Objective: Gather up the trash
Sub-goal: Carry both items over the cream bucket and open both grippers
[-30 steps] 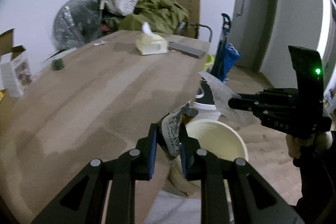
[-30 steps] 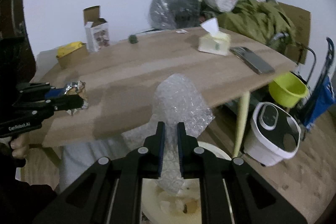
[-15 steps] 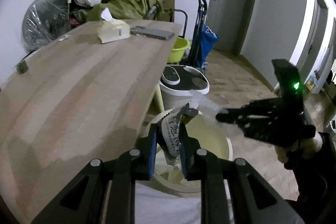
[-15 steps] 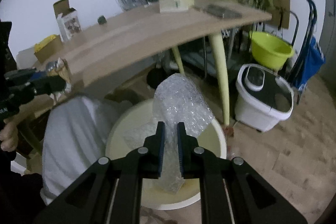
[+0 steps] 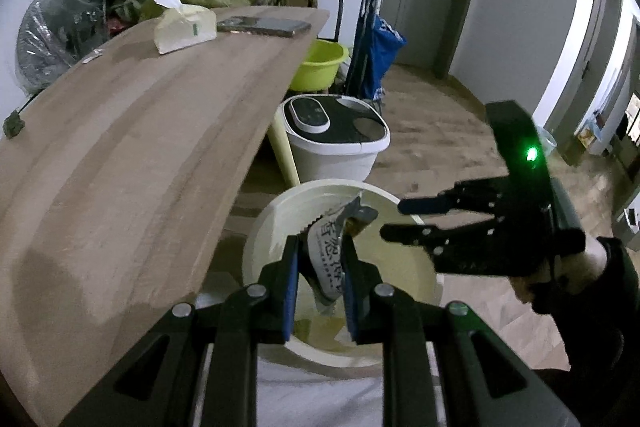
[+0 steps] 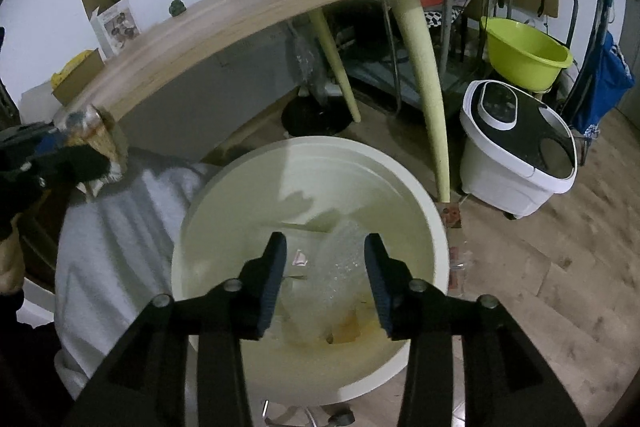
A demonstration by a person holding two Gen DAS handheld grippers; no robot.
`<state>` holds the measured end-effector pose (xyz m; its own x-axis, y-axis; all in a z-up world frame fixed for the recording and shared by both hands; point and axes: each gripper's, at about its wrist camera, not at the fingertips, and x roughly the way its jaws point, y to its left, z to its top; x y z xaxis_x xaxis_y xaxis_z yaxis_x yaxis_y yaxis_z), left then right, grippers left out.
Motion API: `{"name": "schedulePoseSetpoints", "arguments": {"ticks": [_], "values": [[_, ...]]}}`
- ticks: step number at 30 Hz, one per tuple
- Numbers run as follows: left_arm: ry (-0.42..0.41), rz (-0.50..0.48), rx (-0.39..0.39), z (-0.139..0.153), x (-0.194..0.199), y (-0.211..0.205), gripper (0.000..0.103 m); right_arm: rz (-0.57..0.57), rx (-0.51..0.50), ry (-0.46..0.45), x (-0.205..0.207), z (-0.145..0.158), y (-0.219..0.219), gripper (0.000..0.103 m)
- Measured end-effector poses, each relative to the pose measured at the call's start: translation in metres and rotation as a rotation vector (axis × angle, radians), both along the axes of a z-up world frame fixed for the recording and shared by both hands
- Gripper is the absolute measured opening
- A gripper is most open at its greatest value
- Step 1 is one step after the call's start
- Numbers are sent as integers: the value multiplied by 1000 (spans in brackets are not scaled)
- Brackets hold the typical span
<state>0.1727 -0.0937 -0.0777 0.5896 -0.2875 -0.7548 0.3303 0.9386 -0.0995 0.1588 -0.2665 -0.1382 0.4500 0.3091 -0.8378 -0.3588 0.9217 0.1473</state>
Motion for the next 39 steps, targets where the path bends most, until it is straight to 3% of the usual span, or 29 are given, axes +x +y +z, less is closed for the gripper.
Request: {"name": "schedulePoseSetpoints", "arguments": {"ticks": [17, 20, 24, 27, 34, 39], "values": [[138, -146, 116, -45, 38, -71, 19, -166, -39, -27, -18, 11, -63, 38], [164, -137, 136, -55, 42, -77, 24, -176, -44, -31, -22, 14, -68, 38], [183, -131, 130, -60, 42, -79, 41, -189, -51, -34, -26, 16, -72, 39], [177, -130, 121, -56, 37, -75, 47, -193, -57, -39, -28, 18, -70, 46], [125, -120, 100, -37, 27, -69, 55, -174, -71, -64, -34, 31, -58, 47], [76, -104, 88, -20, 15, -62, 56, -150, -75, -100, -39, 47, -48, 55]]}}
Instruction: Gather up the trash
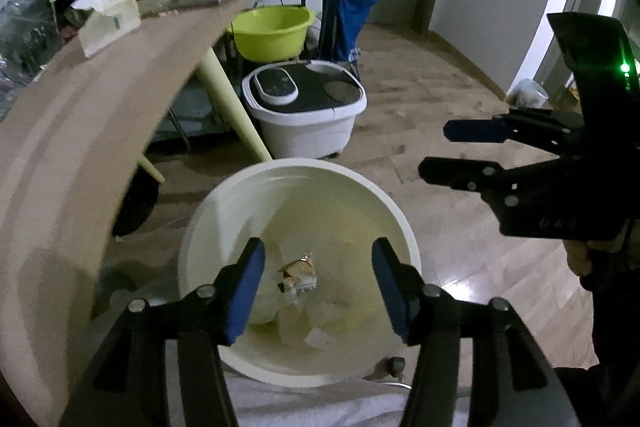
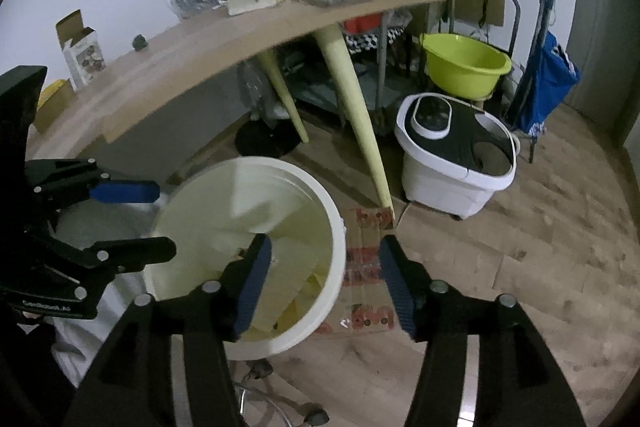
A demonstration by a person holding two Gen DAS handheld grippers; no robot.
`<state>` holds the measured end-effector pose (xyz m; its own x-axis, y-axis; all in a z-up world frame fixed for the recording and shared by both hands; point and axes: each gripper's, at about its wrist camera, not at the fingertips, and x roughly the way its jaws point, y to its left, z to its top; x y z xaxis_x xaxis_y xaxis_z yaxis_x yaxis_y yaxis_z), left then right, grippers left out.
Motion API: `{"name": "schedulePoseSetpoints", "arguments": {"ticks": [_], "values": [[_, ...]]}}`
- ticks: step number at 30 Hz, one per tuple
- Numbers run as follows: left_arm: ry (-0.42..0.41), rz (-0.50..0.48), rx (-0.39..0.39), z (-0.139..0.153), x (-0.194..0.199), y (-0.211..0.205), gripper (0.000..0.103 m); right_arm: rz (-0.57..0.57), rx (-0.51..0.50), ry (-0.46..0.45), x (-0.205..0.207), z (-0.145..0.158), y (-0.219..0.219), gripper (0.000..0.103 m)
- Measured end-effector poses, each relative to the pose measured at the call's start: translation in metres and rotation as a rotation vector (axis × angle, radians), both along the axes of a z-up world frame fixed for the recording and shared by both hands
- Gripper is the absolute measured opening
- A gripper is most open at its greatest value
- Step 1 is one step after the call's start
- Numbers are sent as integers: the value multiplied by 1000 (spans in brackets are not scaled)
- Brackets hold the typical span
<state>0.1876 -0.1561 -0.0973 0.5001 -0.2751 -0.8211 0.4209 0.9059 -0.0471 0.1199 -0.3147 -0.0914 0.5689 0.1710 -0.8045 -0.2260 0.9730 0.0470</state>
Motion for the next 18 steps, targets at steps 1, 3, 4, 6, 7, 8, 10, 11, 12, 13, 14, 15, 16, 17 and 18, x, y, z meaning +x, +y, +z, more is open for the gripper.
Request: {"name": "schedulePoseSetpoints", "arguments": {"ticks": [1, 3, 4, 6, 7, 8, 10, 11, 12, 13, 14, 15, 16, 17, 18], "values": [[-13, 6, -1, 4, -4, 2, 56, 5, -1, -4, 0, 2, 2, 55], [-33, 18, -5, 12, -9, 7, 56, 18, -6, -14, -2, 8, 7, 55], [-42, 26, -8, 15, -11, 10, 56, 28, -8, -20, -3, 11, 11, 55], [-62, 42, -13, 22, -17, 16, 57, 44, -10, -29, -3, 15, 17, 55], [-74, 55, -15, 26, -20, 20, 57, 49, -12, -32, -4, 17, 19, 55], [-81, 63, -16, 28, -22, 23, 57, 59, -15, -38, -4, 20, 22, 55], [-99, 84, -19, 34, -25, 31, 57, 74, -17, -46, -5, 24, 29, 56], [-107, 96, -21, 37, -28, 35, 57, 80, -18, -49, -4, 25, 31, 57], [-115, 106, -22, 39, -31, 38, 57, 89, -18, -53, -5, 27, 34, 59], [-126, 123, -21, 42, -34, 43, 57, 96, -18, -57, -5, 30, 37, 61], [-134, 131, -21, 43, -35, 45, 57, 104, -18, -62, -5, 32, 40, 62], [-146, 144, -22, 46, -38, 50, 57, 110, -18, -64, -5, 34, 43, 63], [-160, 162, -24, 49, -41, 55, 58, 120, -18, -68, -5, 36, 47, 63], [-166, 173, -28, 52, -43, 58, 59, 127, -18, -70, -5, 38, 50, 64], [-178, 191, -35, 55, -45, 64, 61, 137, -17, -73, -4, 40, 54, 68]]}}
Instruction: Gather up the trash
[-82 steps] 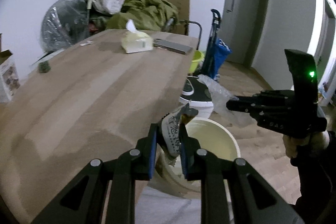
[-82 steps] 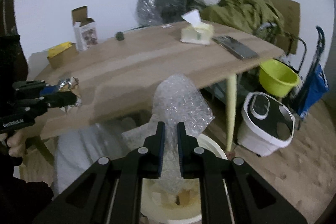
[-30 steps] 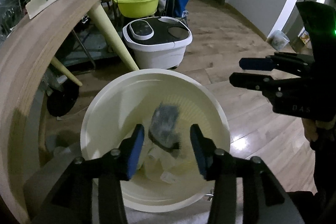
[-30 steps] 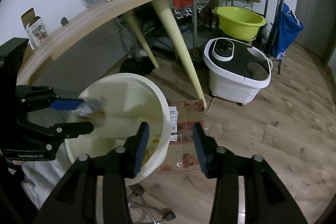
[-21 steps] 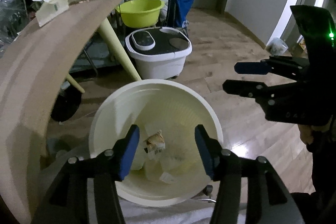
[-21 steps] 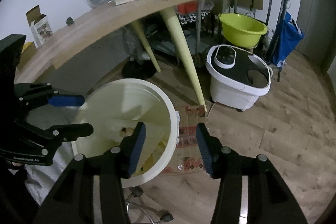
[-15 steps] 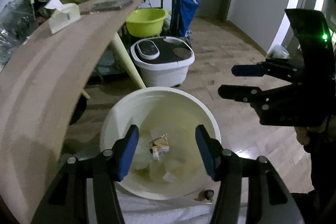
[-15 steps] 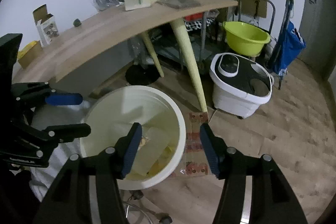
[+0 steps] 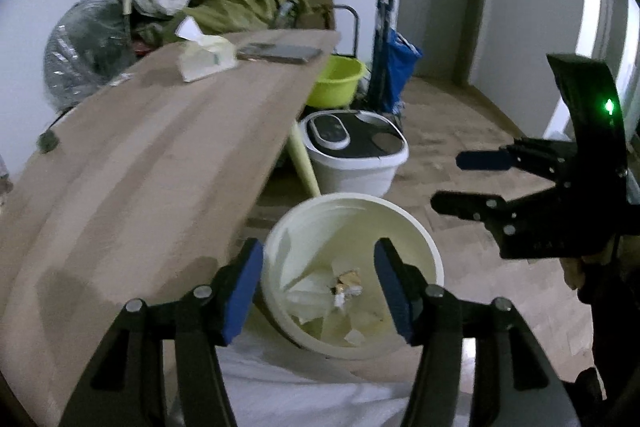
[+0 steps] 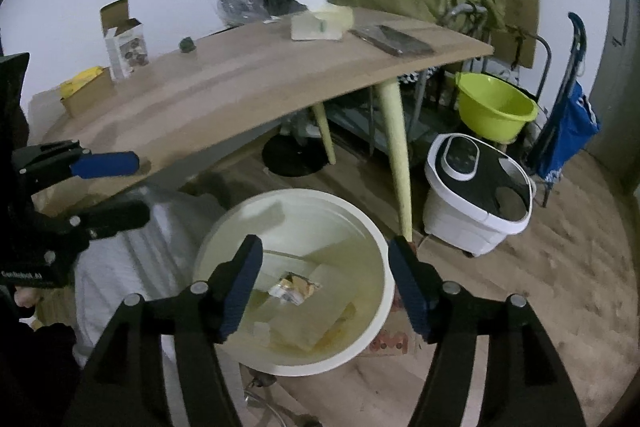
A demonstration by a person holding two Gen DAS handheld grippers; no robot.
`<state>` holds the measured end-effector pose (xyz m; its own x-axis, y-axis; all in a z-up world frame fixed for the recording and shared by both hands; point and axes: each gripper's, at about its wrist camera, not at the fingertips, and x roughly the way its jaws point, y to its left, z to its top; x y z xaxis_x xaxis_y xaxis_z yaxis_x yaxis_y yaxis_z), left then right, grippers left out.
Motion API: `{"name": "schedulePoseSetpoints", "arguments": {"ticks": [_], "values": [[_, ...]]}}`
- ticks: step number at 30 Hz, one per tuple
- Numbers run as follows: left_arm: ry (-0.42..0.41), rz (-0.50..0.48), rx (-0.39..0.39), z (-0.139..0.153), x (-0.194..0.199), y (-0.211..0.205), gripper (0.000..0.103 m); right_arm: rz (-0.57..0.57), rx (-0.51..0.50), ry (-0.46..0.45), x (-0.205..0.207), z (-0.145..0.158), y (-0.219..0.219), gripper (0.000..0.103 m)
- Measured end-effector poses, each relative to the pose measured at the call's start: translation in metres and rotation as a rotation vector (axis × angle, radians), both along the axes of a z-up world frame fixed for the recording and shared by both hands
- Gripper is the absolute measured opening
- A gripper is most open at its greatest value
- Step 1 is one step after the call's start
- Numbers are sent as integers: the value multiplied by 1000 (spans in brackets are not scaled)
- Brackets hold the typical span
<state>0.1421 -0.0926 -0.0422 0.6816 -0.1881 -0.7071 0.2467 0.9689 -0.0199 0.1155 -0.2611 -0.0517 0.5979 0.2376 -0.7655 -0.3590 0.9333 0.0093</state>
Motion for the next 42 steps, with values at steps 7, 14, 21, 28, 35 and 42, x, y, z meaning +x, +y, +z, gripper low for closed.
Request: {"name": "schedulePoseSetpoints", "arguments": {"ticks": [7, 14, 21, 28, 35, 42], "values": [[-63, 111, -12, 17, -15, 32, 73, 46, 6, -31, 1, 14, 20, 78], [-106, 199, -31, 26, -30, 56, 77, 105, 25, -54, 2, 27, 44, 82], [-179, 303, -38, 43, -51, 74, 90, 176, 38, -82, 1, 40, 64, 96], [-236, 322, -84, 59, -67, 86, 100, 220, 39, -139, -5, 62, 76, 97], [-348, 354, -9, 79, -84, 81, 101, 243, 35, -230, -14, 95, 83, 97], [-426, 335, 25, 103, -94, 72, 101, 230, 57, -309, -31, 124, 78, 97]]}}
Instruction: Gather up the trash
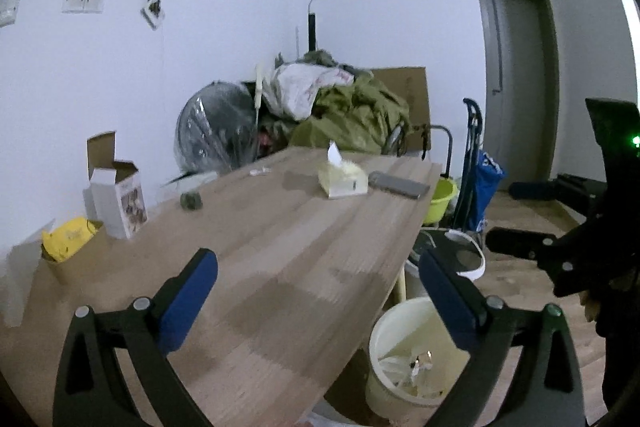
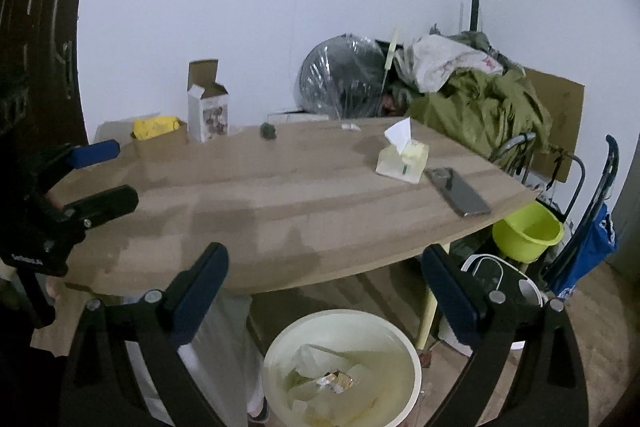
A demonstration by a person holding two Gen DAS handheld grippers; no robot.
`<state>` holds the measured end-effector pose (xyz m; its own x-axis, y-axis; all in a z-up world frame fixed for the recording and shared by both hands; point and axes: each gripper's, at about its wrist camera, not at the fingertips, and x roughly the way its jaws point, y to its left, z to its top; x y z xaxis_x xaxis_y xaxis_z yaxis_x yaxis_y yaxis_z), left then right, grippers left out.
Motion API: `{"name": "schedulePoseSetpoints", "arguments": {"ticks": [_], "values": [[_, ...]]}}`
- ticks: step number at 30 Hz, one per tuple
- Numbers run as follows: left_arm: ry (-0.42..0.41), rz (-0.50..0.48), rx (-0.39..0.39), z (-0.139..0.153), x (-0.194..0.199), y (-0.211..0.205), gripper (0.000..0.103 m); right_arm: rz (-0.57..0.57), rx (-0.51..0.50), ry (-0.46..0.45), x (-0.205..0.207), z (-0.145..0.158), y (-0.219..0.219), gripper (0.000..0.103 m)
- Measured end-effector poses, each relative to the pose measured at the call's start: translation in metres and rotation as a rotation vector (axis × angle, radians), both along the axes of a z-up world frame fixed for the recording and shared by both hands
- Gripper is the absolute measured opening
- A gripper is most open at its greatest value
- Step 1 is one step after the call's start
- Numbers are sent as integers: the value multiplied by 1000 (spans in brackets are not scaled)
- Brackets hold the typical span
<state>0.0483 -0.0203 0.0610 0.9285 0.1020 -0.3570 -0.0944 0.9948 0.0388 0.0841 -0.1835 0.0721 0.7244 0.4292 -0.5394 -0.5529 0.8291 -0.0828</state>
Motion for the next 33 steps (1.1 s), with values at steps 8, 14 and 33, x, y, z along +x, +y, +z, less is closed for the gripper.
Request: {"name": "schedulePoseSetpoints", "arguments": {"ticks": [8, 14, 33], "values": [[-8, -60, -16, 3, 3, -7, 101, -35, 2, -14, -8, 4, -11, 97], [19, -74, -46, -9, 13, -5, 101, -67, 0, 21, -7, -8, -20, 97], [48, -97, -58, -16, 22, -7, 101, -91, -4, 50, -1, -18, -30, 97]]}}
